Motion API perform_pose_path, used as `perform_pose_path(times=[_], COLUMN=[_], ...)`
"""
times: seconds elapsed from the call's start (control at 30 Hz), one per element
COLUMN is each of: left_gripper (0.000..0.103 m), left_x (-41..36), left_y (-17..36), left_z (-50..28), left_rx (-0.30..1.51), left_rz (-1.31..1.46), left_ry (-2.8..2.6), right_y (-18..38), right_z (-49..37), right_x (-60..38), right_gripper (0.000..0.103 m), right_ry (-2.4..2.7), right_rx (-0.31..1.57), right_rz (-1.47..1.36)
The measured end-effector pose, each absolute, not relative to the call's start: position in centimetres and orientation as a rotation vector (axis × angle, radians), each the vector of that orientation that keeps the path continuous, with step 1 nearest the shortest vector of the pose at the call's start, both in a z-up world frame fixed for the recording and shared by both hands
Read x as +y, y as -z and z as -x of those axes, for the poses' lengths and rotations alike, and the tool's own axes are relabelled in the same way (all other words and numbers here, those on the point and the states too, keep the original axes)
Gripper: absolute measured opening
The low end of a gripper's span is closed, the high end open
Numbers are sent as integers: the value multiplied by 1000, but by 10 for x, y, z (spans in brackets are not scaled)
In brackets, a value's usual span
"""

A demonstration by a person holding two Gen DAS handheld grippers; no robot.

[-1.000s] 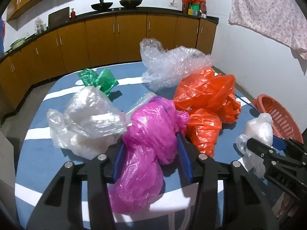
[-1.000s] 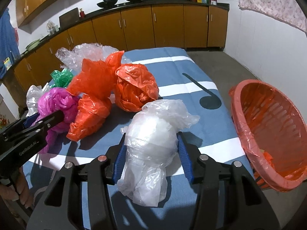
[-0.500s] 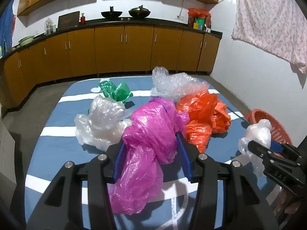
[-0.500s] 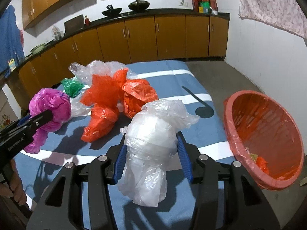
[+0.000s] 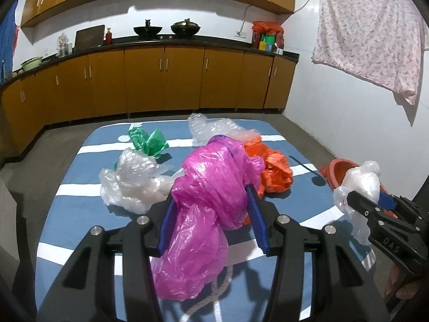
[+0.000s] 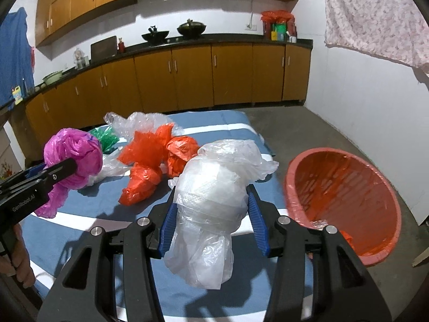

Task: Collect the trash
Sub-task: 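Carry both bags to the basket and open both tools to drop them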

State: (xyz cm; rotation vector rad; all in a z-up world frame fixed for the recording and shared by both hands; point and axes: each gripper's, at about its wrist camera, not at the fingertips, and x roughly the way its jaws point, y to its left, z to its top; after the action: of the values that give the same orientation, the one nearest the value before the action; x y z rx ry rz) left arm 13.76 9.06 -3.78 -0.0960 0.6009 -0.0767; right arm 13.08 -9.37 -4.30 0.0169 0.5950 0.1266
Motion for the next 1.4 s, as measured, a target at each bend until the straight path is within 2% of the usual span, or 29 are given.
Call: perform_pose_path(times=[0.7,1.4], left_gripper=[49,49], left_x=[-21,-143], left_y=[17,35], left_z=[-156,-201], left_rx=[564,600], left_rz=[25,-17], left_ry=[278,511], right_y=[34,41], right_z=[-112,-129], right_x=[-197,-283], right_gripper=[50,50], right_ry=[131,269], right_rx=[527,518], right_rz=[-75,-174])
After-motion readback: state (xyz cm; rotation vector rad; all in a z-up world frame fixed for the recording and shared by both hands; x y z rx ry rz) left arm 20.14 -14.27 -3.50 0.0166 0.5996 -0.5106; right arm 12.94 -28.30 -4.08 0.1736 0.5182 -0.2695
